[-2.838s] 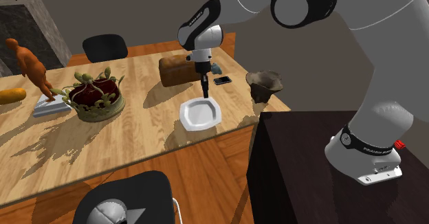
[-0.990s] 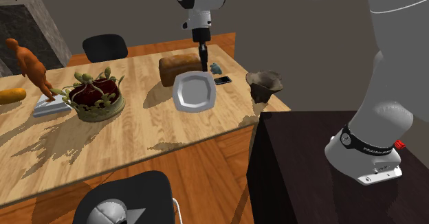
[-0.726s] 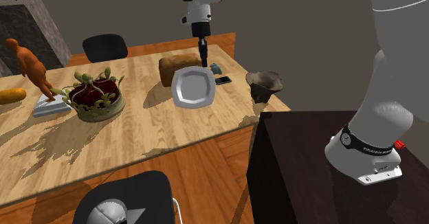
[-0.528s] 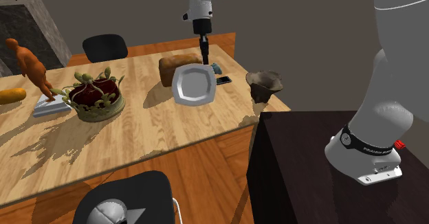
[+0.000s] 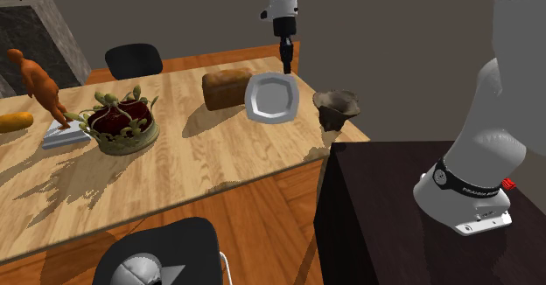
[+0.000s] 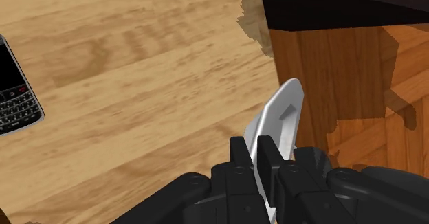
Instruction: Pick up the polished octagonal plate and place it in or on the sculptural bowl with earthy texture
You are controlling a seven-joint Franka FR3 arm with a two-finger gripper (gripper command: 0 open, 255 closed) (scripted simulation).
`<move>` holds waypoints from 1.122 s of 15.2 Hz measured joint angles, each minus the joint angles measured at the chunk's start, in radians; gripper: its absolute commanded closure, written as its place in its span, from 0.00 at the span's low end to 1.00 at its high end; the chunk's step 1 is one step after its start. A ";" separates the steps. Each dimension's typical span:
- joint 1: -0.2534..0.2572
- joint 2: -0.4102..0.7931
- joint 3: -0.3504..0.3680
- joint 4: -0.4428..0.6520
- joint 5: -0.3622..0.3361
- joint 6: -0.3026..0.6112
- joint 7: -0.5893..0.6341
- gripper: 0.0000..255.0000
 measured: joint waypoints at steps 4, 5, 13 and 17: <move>-0.030 -0.052 -0.038 -0.077 -0.041 0.015 -0.071 1.00; -0.039 -0.062 -0.048 -0.088 -0.051 0.014 -0.088 1.00; -0.140 -0.086 -0.116 -0.124 -0.110 0.004 -0.246 1.00; -0.196 -0.073 -0.142 -0.119 -0.125 0.001 -0.323 1.00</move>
